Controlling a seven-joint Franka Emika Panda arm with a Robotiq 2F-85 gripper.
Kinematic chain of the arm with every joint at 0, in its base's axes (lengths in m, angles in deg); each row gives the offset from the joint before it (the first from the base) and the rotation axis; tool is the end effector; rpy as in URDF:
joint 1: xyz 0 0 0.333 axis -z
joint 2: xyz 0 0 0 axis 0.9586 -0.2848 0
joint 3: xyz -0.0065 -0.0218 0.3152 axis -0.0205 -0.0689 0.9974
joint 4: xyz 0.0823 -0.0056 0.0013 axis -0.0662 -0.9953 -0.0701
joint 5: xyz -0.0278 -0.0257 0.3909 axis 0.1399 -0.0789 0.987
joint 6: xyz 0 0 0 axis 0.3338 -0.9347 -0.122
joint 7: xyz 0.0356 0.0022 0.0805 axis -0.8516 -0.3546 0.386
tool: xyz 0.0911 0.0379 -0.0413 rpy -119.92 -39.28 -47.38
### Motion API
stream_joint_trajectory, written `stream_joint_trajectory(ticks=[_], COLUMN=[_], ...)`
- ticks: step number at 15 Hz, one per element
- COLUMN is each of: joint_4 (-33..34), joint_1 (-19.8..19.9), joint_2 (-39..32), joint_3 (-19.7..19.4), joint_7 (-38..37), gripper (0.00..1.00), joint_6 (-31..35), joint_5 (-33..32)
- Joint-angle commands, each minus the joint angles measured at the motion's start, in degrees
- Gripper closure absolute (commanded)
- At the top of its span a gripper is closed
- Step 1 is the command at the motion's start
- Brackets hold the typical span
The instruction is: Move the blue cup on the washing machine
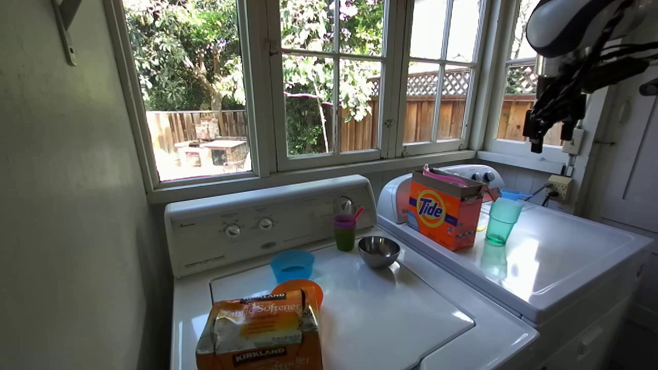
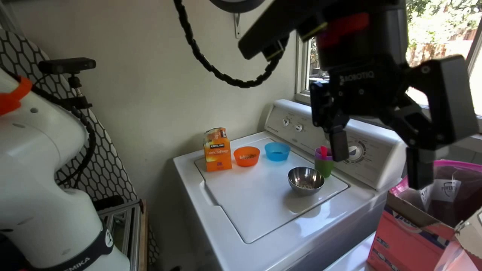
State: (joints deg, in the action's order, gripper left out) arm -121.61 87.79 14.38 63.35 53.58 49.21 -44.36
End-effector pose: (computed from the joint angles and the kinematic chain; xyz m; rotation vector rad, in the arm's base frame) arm 0.4057 -0.2435 0.4959 2.8477 -0.0924 0.1008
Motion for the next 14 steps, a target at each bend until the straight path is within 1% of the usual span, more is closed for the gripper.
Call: stream_joint_trajectory(ticks=[1,2,4,6,8,11,12,13,14], joint_4=[9.2,11.45,15.26,18.29,21.76,27.56,29.62,31.59,25.58], joint_1=[0.23,0.41,0.3,0.75,1.82,4.05,4.75,5.13,4.24], joint_2=[-12.1,-14.75,-19.69,-23.96,-28.06,-34.08,-35.8,-37.06,-32.61], joint_3=[1.1,0.88,-0.5,-1.48,-1.6,-1.2,-1.03,-0.99,-0.89], joint_7=[-1.02,-0.3,6.28,14.42,21.19,29.18,30.72,30.13,27.03], gripper=[0.0,0.0,0.0,0.0,0.0,0.0,0.0,0.0,0.0], joint_6=[-1.31,-2.56,-5.27,-6.05,-7.84,-13.41,-15.82,-18.91,-13.22], joint_5=[-5.44,-6.65,-5.22,-0.61,2.33,5.9,7.14,8.01,4.98])
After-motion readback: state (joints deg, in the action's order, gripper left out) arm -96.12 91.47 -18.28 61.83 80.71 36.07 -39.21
